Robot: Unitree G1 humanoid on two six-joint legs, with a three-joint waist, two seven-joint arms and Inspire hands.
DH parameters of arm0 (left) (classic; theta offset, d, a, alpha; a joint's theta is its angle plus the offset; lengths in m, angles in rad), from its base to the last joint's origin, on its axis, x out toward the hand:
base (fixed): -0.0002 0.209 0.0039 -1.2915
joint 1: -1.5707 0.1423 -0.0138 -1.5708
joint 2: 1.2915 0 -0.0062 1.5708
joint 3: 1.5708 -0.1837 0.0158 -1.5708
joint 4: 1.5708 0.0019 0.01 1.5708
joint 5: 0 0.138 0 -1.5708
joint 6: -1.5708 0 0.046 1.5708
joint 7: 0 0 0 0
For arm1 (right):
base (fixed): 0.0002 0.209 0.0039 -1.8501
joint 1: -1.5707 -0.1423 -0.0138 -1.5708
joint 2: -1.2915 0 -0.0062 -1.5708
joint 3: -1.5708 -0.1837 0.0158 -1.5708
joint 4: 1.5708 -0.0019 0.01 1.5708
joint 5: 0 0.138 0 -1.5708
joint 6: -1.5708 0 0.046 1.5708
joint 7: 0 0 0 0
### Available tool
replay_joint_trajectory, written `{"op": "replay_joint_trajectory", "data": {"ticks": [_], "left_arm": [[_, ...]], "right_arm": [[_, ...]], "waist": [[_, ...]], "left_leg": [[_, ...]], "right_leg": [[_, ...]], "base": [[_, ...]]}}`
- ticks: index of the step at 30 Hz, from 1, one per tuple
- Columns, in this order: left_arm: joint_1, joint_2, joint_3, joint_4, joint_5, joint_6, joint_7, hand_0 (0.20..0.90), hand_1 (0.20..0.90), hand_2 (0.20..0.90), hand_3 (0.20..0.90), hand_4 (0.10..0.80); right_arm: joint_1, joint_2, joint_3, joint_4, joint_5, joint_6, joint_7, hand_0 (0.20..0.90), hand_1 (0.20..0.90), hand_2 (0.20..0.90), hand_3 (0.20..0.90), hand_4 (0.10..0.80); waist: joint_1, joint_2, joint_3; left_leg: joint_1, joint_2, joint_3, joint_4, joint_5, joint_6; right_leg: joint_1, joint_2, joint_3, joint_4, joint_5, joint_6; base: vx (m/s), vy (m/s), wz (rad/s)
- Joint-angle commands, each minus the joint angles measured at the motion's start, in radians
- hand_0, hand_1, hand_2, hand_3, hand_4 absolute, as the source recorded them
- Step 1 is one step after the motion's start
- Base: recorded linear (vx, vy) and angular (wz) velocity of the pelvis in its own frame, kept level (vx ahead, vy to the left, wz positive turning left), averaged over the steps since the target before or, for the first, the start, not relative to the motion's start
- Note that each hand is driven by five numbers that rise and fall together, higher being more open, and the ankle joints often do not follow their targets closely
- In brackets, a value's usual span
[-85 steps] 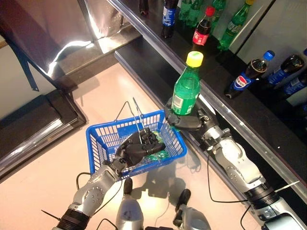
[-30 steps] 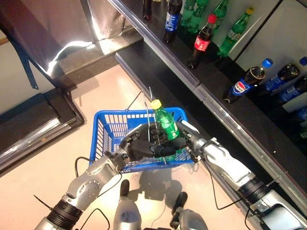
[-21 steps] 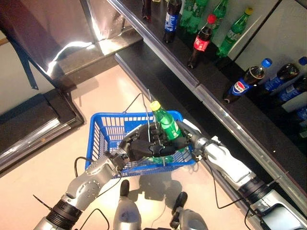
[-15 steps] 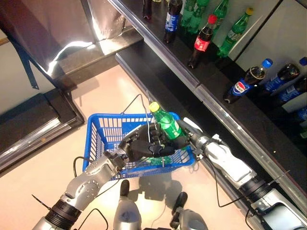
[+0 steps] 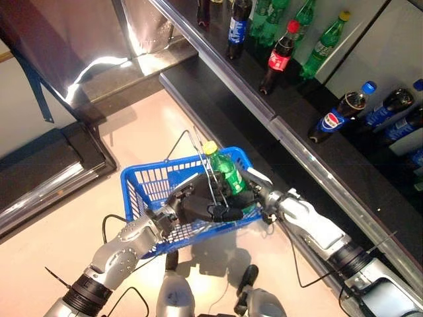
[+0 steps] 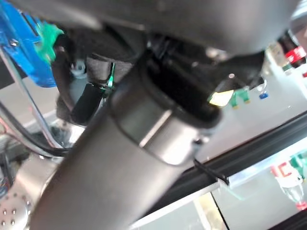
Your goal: Pick up the drink and place into the basket.
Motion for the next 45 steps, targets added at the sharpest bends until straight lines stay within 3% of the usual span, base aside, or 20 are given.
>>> {"op": "replay_joint_trajectory", "data": {"ticks": [1, 12, 24, 31, 45], "left_arm": [[-0.223, -0.164, -0.038, -0.349, -0.115, -0.223, -0.257, 0.3, 0.3, 0.3, 0.2, 0.1], [-0.216, -0.185, -0.04, -0.354, -0.11, -0.215, -0.252, 0.3, 0.3, 0.3, 0.2, 0.1], [-0.217, -0.184, -0.044, -0.349, -0.113, -0.217, -0.261, 0.3, 0.3, 0.3, 0.2, 0.1], [-0.223, -0.18, -0.05, -0.356, -0.113, -0.216, -0.257, 0.3, 0.3, 0.3, 0.2, 0.1], [-0.25, -0.174, -0.071, -0.355, -0.106, -0.202, -0.26, 0.3, 0.3, 0.3, 0.2, 0.1]], "right_arm": [[0.058, 0.088, 0.016, 0.003, 0.156, -0.145, 0.008, 0.3, 0.3, 0.3, 0.2, 0.1], [0.123, 0.141, -0.045, 0.052, 0.283, -0.194, 0.014, 0.3, 0.3, 0.3, 0.2, 0.1], [0.133, 0.157, -0.047, 0.085, 0.346, -0.171, 0.045, 0.3, 0.3, 0.3, 0.2, 0.1], [0.123, 0.134, -0.022, 0.081, 0.27, -0.129, 0.054, 0.3, 0.3, 0.3, 0.2, 0.1], [-0.056, -0.008, 0.131, 0.0, -0.136, -0.06, 0.108, 0.3, 0.3, 0.3, 0.2, 0.1]], "waist": [[-0.004, -0.01, -0.362], [-0.011, 0.002, -0.378], [-0.011, 0.002, -0.384], [-0.01, -0.001, -0.386], [-0.006, -0.017, -0.381]], "left_leg": [[0.013, 0.008, 0.023, -0.003, -0.036, 0.018], [0.012, 0.006, 0.026, -0.003, -0.04, 0.02], [0.01, 0.007, 0.028, -0.003, -0.039, 0.018], [0.006, 0.005, 0.025, -0.003, -0.037, 0.019], [0.008, 0.002, 0.02, -0.003, -0.034, 0.017]], "right_leg": [[0.084, -0.058, 0.01, -0.002, -0.064, 0.063], [0.076, -0.062, 0.01, -0.002, -0.065, 0.063], [0.073, -0.064, 0.005, -0.002, -0.064, 0.063], [0.068, -0.065, 0.002, -0.002, -0.061, 0.064], [0.069, -0.062, 0.008, -0.002, -0.056, 0.062]], "base": [[0.0, 0.0, 0.0], [0.0, 0.0, 0.0], [0.0, 0.0, 0.0], [0.0, 0.0, 0.0], [0.0, 0.0, 0.0]]}}
